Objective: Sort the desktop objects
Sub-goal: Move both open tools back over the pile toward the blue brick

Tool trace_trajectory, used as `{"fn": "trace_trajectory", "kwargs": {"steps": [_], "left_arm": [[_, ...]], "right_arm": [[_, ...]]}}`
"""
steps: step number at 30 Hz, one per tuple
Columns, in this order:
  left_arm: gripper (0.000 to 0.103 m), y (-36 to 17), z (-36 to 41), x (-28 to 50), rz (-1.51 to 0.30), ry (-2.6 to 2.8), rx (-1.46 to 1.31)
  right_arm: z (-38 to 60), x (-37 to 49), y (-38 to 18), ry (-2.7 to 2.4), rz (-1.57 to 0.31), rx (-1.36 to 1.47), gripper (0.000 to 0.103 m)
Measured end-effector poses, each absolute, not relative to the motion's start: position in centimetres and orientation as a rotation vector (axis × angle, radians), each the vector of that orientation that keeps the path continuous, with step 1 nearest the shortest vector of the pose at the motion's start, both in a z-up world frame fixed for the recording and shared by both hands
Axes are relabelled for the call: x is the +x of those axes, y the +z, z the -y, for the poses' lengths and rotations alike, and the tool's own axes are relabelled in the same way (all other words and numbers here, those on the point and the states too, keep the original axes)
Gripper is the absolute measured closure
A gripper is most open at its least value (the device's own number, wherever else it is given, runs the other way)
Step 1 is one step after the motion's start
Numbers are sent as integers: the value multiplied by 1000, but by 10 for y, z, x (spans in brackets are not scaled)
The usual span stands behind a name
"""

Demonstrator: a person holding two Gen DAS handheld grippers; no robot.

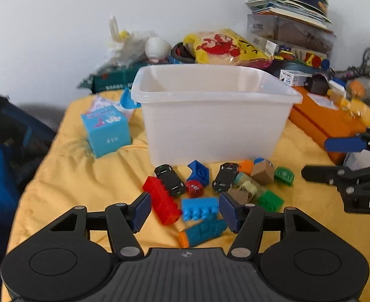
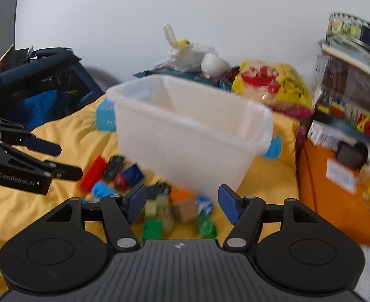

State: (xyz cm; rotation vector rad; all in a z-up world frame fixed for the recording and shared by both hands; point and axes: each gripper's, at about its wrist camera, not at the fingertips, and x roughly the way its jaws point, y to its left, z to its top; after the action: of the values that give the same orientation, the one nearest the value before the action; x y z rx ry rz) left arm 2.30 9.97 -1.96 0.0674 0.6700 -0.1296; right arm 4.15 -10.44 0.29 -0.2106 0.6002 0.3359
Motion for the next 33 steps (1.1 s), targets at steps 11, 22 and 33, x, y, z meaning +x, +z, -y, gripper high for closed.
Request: {"fn": "trace_trajectory", "kwargs": {"steps": [11, 22, 33], "left_arm": [[39, -38, -64, -5, -741, -196, 118], [39, -48, -57, -23, -791, -145, 32], [39, -56, -56, -10, -761, -241, 226]], "right_arm": [[121, 17, -28, 348, -763, -106, 36], [129, -1, -33, 427, -785, -151, 34], [115, 12, -39, 339, -828, -132, 53]]}}
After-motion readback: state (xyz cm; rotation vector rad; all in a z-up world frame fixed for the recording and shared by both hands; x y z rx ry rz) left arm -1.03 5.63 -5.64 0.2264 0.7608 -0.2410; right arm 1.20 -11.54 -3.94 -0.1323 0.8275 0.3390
